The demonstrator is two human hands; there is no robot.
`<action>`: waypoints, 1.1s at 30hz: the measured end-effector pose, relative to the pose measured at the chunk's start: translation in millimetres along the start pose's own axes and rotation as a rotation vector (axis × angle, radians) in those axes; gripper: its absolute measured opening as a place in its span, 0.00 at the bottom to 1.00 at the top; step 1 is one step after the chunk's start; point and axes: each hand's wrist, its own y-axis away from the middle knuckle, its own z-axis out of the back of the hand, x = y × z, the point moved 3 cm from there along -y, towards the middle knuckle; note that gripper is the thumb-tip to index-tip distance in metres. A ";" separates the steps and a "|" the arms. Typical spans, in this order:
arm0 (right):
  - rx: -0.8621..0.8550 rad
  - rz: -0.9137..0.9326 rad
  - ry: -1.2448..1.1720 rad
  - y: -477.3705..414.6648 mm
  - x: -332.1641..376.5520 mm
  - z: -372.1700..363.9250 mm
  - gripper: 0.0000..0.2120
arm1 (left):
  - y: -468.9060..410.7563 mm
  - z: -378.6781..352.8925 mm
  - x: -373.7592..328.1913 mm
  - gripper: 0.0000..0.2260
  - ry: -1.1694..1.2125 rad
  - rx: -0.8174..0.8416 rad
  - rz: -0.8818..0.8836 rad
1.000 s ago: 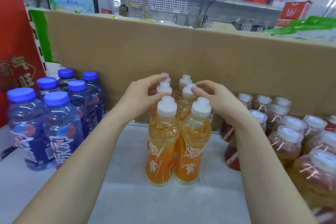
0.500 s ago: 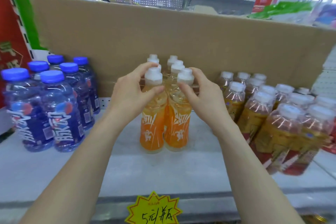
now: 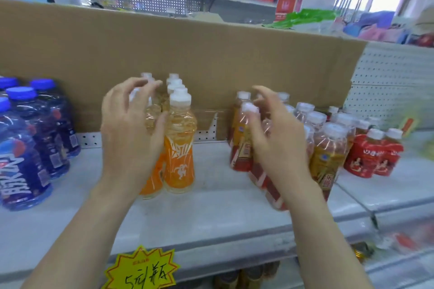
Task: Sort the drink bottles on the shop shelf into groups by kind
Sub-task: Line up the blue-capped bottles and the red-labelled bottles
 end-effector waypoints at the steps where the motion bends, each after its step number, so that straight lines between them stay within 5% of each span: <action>1: -0.066 -0.002 0.034 0.1 -11.8 21.4 0.17 | 4.5 -6.7 -13.5 0.19 0.022 0.002 -0.038; 6: 0.042 -0.054 0.304 -22.8 -95.8 81.5 0.15 | 30.2 -70.6 -94.8 0.16 0.284 0.298 -0.033; 11: 0.324 0.063 0.331 -17.4 -151.1 71.5 0.14 | 55.9 -130.3 -170.7 0.30 0.311 0.525 0.099; 18: 0.324 0.182 0.248 -32.4 -188.1 72.9 0.04 | 68.7 -140.8 -187.8 0.31 0.193 0.393 0.249; 24: 0.343 0.260 0.336 -31.5 -184.8 85.1 0.07 | 68.9 -120.9 -173.7 0.32 0.080 0.365 0.315; 29: 0.199 0.323 0.287 -51.1 -140.3 74.1 0.08 | 68.1 -108.8 -156.0 0.33 0.035 0.351 0.353; 33: 0.448 0.265 0.252 -79.4 -98.1 15.5 0.17 | 63.8 -107.8 -141.2 0.37 0.071 0.352 0.389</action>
